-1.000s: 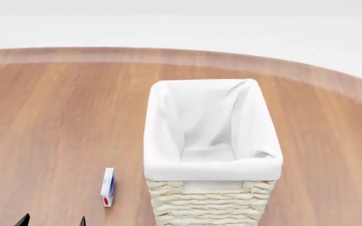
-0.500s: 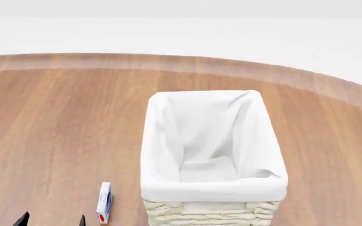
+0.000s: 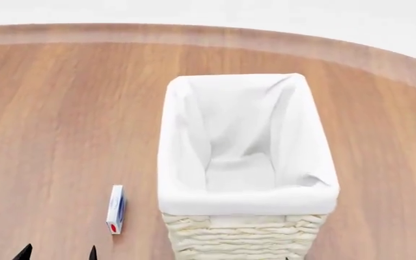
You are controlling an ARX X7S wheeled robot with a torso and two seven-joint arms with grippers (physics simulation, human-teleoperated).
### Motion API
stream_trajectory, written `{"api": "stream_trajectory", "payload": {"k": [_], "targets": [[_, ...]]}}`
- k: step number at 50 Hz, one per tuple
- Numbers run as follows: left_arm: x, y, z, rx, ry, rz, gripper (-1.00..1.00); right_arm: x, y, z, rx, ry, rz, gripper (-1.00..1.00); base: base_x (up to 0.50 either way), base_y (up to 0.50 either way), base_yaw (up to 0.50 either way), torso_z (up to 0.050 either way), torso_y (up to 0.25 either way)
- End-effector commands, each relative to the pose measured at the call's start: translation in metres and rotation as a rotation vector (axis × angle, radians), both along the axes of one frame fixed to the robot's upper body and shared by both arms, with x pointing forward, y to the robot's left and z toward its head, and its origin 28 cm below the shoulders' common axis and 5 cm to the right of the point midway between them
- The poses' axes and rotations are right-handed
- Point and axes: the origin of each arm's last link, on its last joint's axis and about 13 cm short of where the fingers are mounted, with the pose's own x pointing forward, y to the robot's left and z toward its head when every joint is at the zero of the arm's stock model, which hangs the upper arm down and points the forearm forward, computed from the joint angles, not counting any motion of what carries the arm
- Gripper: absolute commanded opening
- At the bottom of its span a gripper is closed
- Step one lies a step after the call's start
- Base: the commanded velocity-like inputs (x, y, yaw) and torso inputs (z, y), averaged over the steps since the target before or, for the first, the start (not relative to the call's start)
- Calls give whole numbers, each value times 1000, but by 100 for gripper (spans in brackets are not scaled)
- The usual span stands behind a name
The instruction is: Pick up the cream cheese box, and put it in the basket.
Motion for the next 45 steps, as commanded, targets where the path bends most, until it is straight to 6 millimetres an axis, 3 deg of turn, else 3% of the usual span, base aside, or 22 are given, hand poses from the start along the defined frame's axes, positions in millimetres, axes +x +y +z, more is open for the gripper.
{"api": "stream_trajectory", "payload": {"k": [1, 10, 25, 33, 39, 45], "targets": [[0, 0, -1, -3, 2, 4, 100, 0, 0, 0, -3, -1, 2, 100, 0, 0, 0, 0, -250], [1, 1, -2, -10, -3, -4, 100, 0, 1, -1, -4, 1, 6, 100, 0, 0, 0, 0, -250], [2, 5, 3, -5, -2, -47, 100, 0, 3, -7, -8, 14, 13, 100, 0, 0, 0, 0, -2], [32, 17, 9, -86, 71, -167, 100, 1, 4, -10, -15, 25, 20, 100, 0, 0, 0, 0, 0], [54, 22, 14, -29, 107, -146, 100, 1, 3, -8, -18, 22, 19, 100, 0, 0, 0, 0, 0], [70, 25, 14, -93, 147, -181, 100, 0, 4, -5, -19, 13, 22, 100, 0, 0, 0, 0, 0]]}}
